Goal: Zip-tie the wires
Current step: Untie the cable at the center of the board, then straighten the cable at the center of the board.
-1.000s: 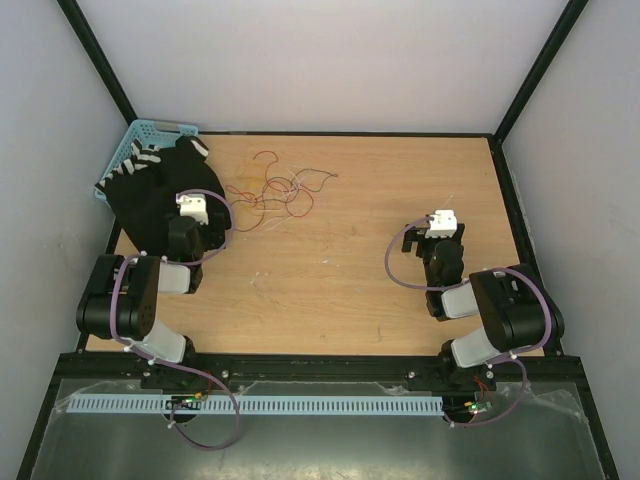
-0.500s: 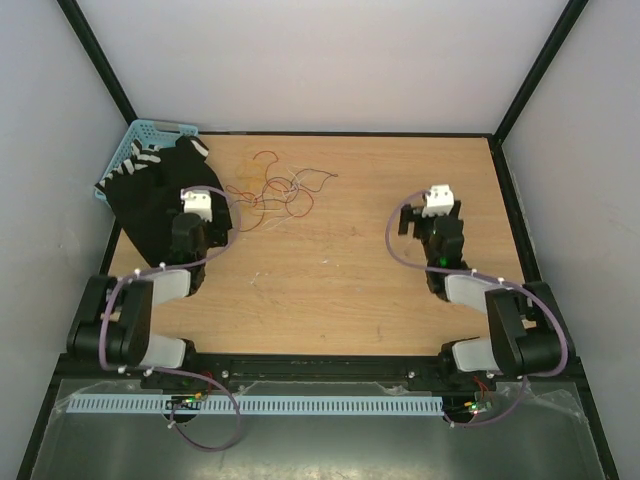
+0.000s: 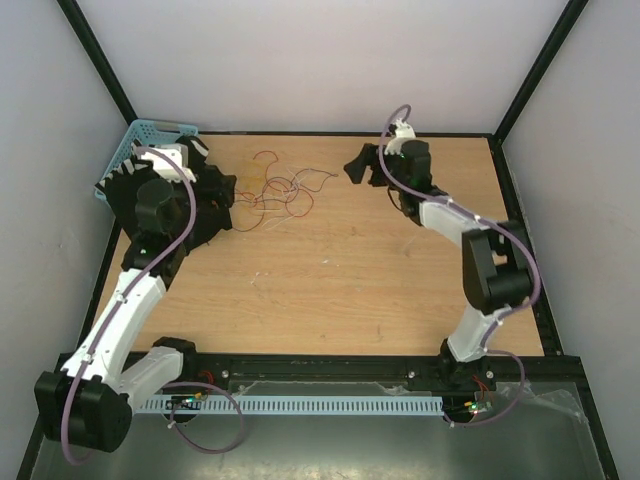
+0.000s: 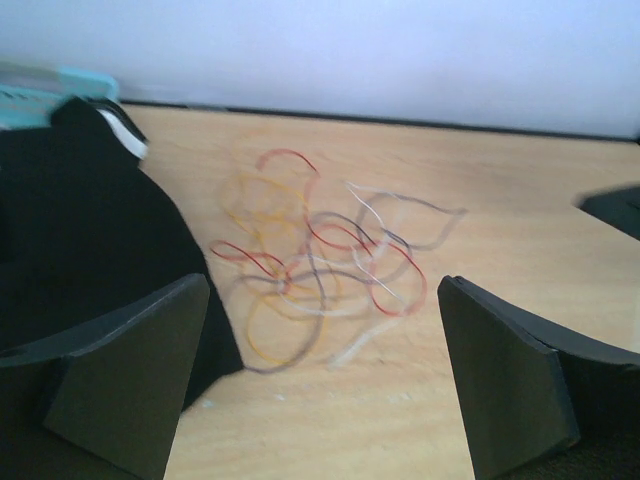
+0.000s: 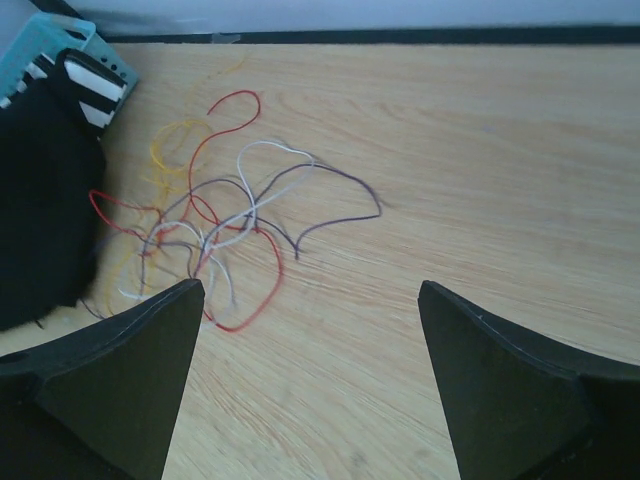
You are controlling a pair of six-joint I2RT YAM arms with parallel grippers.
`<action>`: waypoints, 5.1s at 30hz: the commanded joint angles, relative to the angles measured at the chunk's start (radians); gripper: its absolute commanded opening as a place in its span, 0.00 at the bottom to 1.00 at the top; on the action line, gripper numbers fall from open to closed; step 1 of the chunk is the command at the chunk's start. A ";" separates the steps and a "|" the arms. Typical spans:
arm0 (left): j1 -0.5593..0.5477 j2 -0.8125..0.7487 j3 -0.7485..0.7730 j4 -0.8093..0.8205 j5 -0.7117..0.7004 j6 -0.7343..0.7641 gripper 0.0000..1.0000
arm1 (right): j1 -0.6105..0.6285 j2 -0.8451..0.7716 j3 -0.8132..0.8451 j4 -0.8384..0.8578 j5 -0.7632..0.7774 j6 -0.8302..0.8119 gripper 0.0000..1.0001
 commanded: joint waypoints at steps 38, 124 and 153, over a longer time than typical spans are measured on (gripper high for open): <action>-0.004 -0.085 0.035 -0.252 0.152 -0.076 0.99 | 0.167 0.361 0.492 -0.444 0.316 0.069 0.90; -0.246 0.692 0.934 0.139 0.757 -0.172 0.86 | 0.033 -0.300 0.629 -0.562 -0.454 -0.349 0.00; -0.429 0.548 0.915 0.117 0.795 -0.182 0.00 | 0.018 -0.521 0.741 -0.759 0.433 -0.752 0.00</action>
